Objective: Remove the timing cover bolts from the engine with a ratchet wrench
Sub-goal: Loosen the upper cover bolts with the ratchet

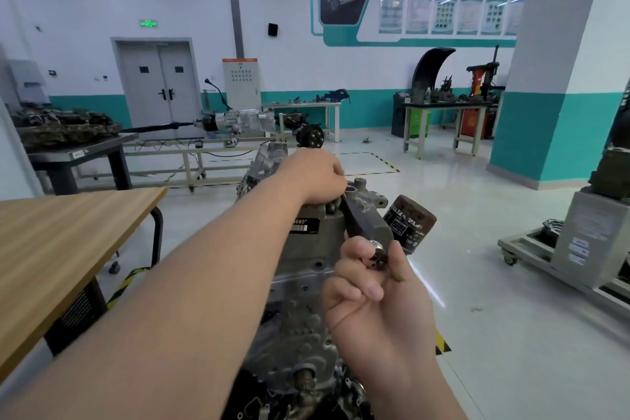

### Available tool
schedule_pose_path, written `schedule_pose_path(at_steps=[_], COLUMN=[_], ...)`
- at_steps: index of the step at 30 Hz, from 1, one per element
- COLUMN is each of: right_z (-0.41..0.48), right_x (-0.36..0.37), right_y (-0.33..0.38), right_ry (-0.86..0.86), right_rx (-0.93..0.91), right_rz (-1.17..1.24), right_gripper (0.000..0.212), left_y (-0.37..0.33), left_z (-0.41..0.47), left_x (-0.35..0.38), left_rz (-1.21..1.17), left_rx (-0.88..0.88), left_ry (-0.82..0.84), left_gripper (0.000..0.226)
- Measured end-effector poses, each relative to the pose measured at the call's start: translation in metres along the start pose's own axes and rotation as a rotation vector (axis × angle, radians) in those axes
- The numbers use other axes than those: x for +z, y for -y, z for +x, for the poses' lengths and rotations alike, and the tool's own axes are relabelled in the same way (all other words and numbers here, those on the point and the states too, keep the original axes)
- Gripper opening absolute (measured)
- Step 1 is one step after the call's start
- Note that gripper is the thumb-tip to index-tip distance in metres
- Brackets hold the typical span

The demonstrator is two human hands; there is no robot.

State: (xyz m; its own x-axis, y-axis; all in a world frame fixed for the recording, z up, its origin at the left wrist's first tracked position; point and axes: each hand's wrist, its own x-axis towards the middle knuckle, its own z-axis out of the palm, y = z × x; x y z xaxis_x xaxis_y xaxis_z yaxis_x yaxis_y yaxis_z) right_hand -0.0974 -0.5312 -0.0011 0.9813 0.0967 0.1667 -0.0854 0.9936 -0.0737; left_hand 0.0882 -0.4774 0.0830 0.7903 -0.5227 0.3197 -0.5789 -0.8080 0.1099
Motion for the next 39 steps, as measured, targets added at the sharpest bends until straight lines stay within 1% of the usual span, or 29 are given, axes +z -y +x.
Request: schedule_pose_path(at_steps=[3,5,6,9,10,12,13,15,19,22,24,26,28,30,33,35,39], right_z=[-0.003,-0.003,-0.003,-0.003,-0.003,-0.003,-0.003,-0.004,-0.004,-0.002,-0.001,-0.001,0.001,0.003,0.006,0.006,0.005], right_x=[0.003,0.004,0.005,0.005,0.005,0.005,0.006,0.006,0.003,-0.002,-0.003,0.0,0.004,0.007,0.007,0.006,0.009], right_y=[0.001,0.001,0.0,-0.003,-0.005,-0.005,-0.004,-0.002,-0.004,-0.007,-0.008,-0.007,-0.005,-0.002,0.004,0.008,0.017], right_ry=[0.001,-0.012,-0.014,-0.026,-0.028,-0.03,-0.033,-0.034,-0.044,-0.045,-0.05,-0.081,-0.133,-0.189,-0.264,-0.288,-0.352], right_rx=[-0.008,-0.014,-0.008,0.018,0.024,0.033,0.035,0.041,0.052,0.054,0.062,0.059,0.041,0.007,-0.1,-0.132,-0.196], right_rz=[0.138,0.168,0.178,0.178,0.18,0.204,0.223,0.25,0.259,0.233,0.204,0.101,-0.1,-0.338,-0.721,-0.954,-1.427], right_gripper=[0.046,0.041,0.039,0.037,0.036,0.034,0.033,0.031,0.031,0.033,0.032,0.034,0.036,0.037,0.034,0.032,0.024], left_y=[0.007,0.01,0.009,-0.004,-0.008,-0.01,-0.008,-0.002,0.003,0.002,0.003,0.004,0.004,0.003,0.003,0.005,0.005], left_z=[-0.008,-0.015,-0.017,-0.023,-0.025,-0.026,-0.026,-0.027,-0.031,-0.034,-0.034,-0.032,-0.028,-0.024,-0.019,-0.018,-0.018], left_x=[-0.006,-0.001,0.005,0.024,0.027,0.03,0.031,0.035,0.048,0.049,0.051,0.054,0.057,0.063,0.068,0.07,0.071], left_rz=[0.1,0.169,0.18,0.315,0.331,0.305,0.298,0.285,0.231,0.2,0.215,0.239,0.25,0.256,0.254,0.267,0.289], left_rx=[0.132,0.175,0.159,0.043,0.008,0.005,0.026,0.085,0.225,0.268,0.259,0.231,0.204,0.169,0.162,0.176,0.177], left_ry=[0.089,0.059,-0.004,-0.298,-0.35,-0.378,-0.402,-0.48,-0.703,-0.772,-0.751,-0.739,-0.769,-0.806,-0.895,-0.943,-0.932], left_gripper=[0.043,0.052,0.052,0.043,0.049,0.066,0.066,0.054,0.034,0.041,0.045,0.044,0.03,0.023,0.022,0.023,0.023])
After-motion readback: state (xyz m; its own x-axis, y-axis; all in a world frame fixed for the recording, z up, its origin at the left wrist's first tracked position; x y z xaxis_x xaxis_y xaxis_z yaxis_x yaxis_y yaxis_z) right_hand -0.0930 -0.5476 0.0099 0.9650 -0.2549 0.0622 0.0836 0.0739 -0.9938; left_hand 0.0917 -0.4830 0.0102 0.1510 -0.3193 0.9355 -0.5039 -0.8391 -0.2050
